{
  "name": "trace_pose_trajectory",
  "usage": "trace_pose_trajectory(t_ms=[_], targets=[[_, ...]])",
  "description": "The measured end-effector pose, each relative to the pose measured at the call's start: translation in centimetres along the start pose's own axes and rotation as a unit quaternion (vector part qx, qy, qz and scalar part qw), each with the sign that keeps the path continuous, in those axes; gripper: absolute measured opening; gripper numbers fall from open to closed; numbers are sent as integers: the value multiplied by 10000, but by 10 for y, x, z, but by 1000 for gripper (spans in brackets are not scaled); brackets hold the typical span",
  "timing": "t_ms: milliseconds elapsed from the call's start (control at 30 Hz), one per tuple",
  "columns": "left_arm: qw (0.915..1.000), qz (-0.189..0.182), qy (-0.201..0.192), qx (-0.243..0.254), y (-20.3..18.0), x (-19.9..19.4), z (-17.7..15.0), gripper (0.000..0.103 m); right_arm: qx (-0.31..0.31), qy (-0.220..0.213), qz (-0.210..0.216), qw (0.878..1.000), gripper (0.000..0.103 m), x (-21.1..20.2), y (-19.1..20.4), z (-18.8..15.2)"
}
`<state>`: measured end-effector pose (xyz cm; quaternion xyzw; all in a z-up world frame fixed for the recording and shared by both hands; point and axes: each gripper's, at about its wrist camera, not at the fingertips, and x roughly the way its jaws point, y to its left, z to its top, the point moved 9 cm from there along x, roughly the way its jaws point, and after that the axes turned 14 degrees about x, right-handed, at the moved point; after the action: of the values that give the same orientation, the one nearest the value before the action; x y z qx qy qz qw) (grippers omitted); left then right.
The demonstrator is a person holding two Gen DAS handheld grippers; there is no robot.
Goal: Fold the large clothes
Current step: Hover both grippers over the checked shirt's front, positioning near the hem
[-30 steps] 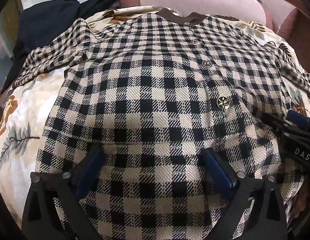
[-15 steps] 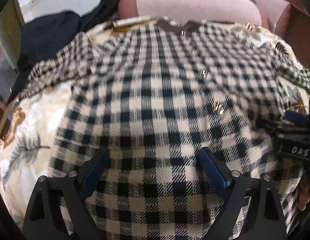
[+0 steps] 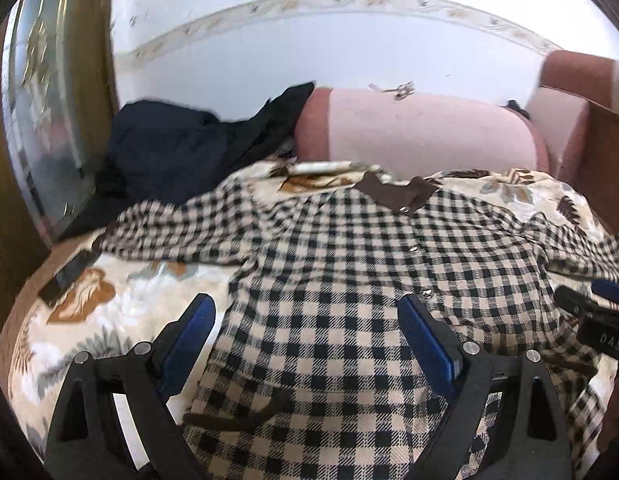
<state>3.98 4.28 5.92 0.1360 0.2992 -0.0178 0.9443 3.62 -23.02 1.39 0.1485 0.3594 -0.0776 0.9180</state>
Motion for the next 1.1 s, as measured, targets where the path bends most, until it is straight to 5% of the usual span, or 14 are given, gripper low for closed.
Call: trace_pose_trajectory(t_ms=[100,600,1100], targets=[[9995,-154,184,-228,3,4,-6,92,68,6,-165,9998,84,1,-7,0],[9965,-486,663,171,-21,19,-26,92,-54,316,-372,9988,84,17,-11,-17],[9979,-63,590,252,-14,21,-28,92,-50,363,-393,9986,84,24,-12,-18]])
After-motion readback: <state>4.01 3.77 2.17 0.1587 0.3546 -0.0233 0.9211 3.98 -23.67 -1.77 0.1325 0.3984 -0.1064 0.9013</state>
